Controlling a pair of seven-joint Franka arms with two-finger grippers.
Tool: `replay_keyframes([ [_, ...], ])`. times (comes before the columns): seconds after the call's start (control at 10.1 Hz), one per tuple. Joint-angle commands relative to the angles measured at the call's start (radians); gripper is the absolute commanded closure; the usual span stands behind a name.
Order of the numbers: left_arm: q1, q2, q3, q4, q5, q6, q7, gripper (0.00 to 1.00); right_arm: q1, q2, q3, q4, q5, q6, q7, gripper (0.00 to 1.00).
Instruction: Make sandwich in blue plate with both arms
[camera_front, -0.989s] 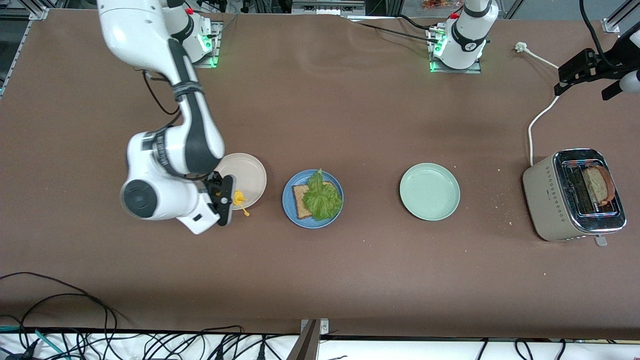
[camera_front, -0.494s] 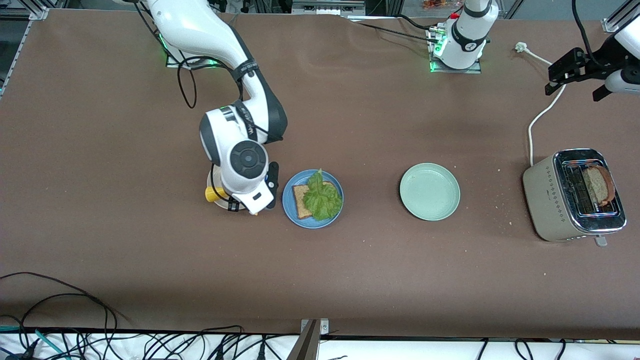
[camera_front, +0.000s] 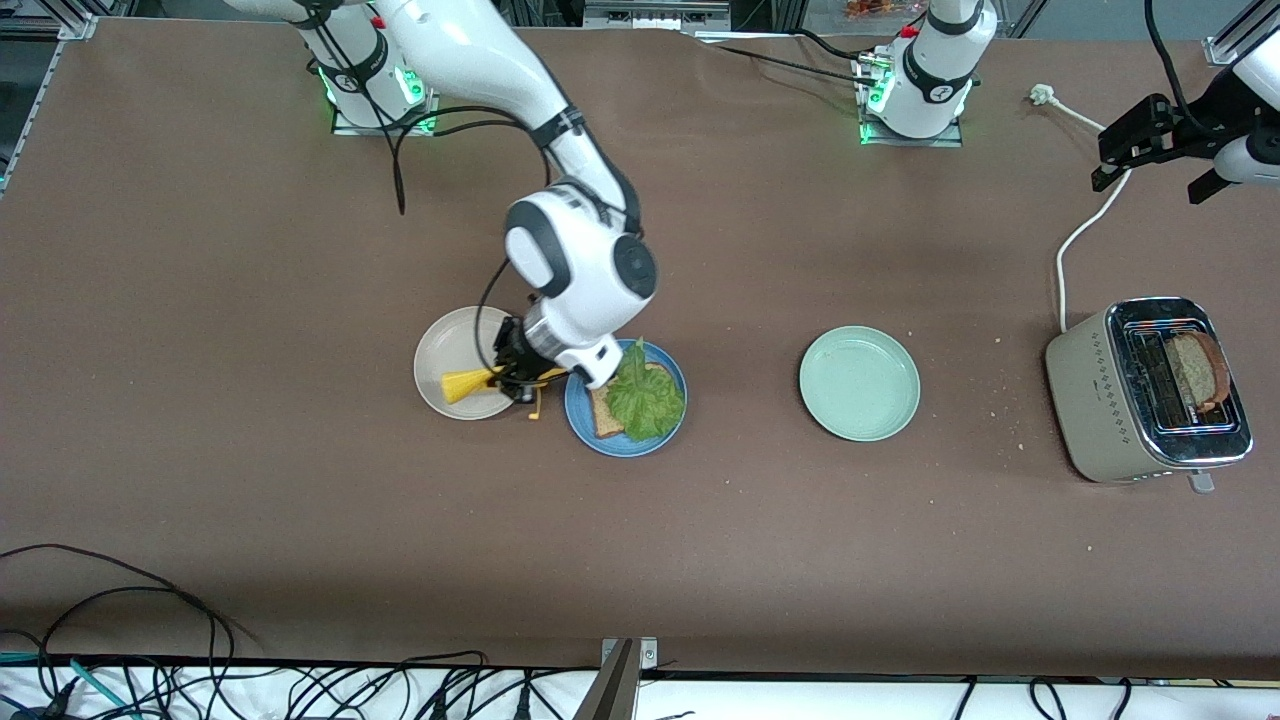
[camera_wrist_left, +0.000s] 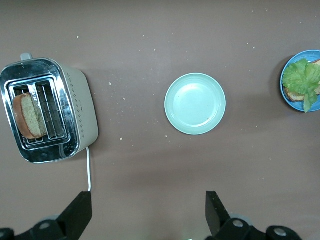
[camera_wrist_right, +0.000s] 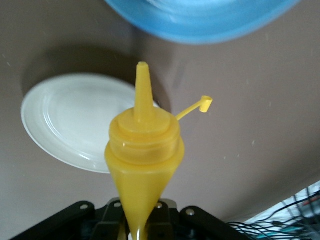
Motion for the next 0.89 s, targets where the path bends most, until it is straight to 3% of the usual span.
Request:
replay_keyframes([
  [0.0, 0.007, 0.01, 0.004, 0.032, 0.001, -0.011, 0.012, 0.0, 0.044, 0.033, -0.019, 0.02, -0.054, -0.013, 0.035, 1.0],
  [0.3, 0.013, 0.008, 0.007, 0.036, 0.001, -0.01, 0.015, 0.0, 0.042, 0.022, -0.024, 0.023, -0.036, -0.036, 0.034, 1.0],
  [0.79, 0.018, 0.008, 0.001, 0.052, 0.001, -0.007, 0.003, 0.0, -0.094, -0.096, -0.045, 0.02, 0.344, -0.067, -0.079, 1.0],
])
